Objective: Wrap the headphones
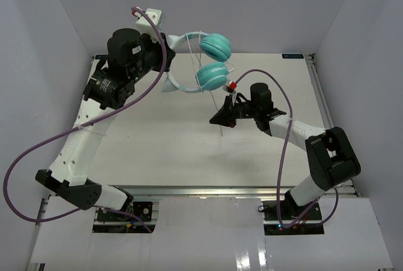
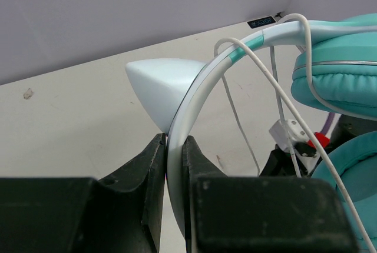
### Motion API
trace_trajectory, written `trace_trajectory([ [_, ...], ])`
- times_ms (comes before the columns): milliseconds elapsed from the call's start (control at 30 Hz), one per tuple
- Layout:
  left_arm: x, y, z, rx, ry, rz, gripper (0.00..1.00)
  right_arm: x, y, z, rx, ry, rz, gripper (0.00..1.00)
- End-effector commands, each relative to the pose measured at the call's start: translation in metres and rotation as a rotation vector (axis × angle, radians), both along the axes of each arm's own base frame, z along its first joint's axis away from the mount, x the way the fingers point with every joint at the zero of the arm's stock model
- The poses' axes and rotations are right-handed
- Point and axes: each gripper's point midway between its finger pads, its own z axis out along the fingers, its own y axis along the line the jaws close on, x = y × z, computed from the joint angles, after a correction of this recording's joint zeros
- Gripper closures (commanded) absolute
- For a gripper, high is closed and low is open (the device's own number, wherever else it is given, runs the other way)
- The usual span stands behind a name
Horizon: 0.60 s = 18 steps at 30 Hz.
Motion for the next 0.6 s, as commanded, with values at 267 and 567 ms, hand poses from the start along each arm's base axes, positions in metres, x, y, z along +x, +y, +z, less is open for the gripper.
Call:
trace_trajectory([
  [267, -0.018, 0.014, 0.033, -0.076, -0.068, 0.023, 1.00, 0.049, -0.063, 0.046, 0.094, -0.085, -0.284, 0.92],
  [567, -0.036, 0.013, 0.038, -0.124, -0.060, -0.016, 1.00, 0.093, -0.084, 0.050, 0.093, -0.056, -0.456, 0.92],
])
